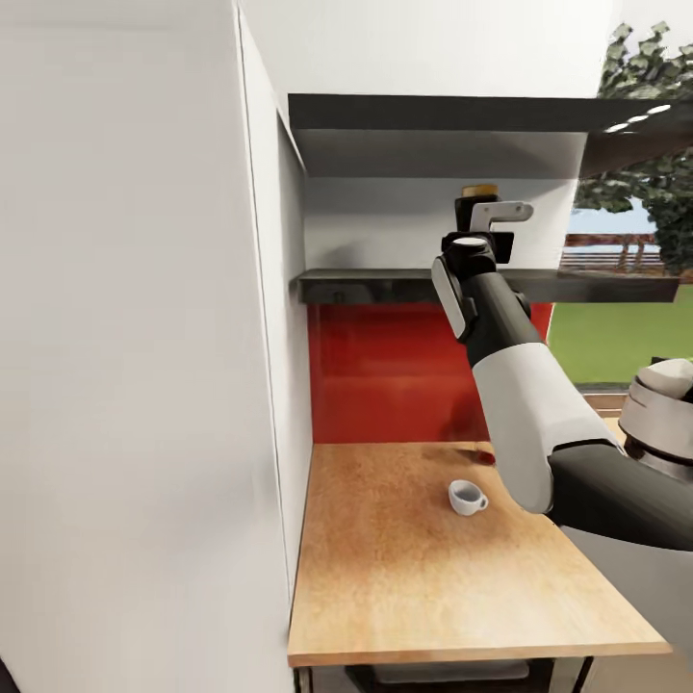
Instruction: Set up a coffee station on the kitchen countertop: keep the coffee maker on the countertop, move the bottle of coffee from the kitchen shelf to the counter next to the coffee maker, place a paper coffee filter on top of the coffee maker, put the saucer next to the coffee maker with the coffee cup on the saucer, and place the electric kettle next to the coffee maker.
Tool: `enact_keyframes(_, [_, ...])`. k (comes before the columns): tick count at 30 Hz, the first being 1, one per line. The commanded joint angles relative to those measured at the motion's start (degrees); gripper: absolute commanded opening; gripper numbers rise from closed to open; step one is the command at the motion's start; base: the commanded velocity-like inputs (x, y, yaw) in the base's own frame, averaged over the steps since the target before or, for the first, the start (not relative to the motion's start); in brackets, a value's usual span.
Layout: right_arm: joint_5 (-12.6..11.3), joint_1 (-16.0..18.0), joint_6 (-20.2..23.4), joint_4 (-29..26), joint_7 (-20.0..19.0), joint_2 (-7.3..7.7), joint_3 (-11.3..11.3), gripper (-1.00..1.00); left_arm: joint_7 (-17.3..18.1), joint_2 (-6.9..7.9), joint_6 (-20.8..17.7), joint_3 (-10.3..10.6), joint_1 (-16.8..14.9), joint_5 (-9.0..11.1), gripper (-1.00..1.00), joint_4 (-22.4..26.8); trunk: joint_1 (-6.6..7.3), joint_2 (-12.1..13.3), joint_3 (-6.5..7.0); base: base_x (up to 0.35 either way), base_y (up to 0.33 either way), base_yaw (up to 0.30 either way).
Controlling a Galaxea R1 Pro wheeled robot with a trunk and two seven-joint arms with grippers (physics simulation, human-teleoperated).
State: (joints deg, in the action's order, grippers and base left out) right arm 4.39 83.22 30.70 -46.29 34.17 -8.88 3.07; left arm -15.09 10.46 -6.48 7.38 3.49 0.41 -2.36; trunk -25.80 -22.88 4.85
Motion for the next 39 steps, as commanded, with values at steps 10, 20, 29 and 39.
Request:
enact_keyframes(10, [0.45,0.02,0.41,0.23,0.12,-0.06,0.09,-1.00,-0.11,-0.02,-0.09,0.44,0.01,0.03,1.00,0.09,0.02,-0.04,0.43,-0.332,0.000,-0.103])
enact_keyframes(20, [0.45,-0.36,0.41,0.38,0.16,-0.01,0.09,-1.00,-0.10,-0.01,0.34,0.44,0.02,0.02,1.00,0.12,0.02,-0.04,0.53,-0.108,0.000,-0.094])
enact_keyframes(29, [0.49,-0.77,0.41,0.41,0.20,0.00,0.09,-1.00,-0.12,-0.07,-0.05,0.53,0.03,-0.14,1.00,0.16,0.02,-0.04,0.53,-0.001,0.000,-0.261])
enact_keyframes(39, [0.54,-1.30,0.48,0.42,0.20,0.11,0.06,-1.00,-0.11,-0.03,-0.07,0.53,0.03,-0.14,1.00,0.10,0.02,-0.04,0.53,0.000,0.000,-0.266])
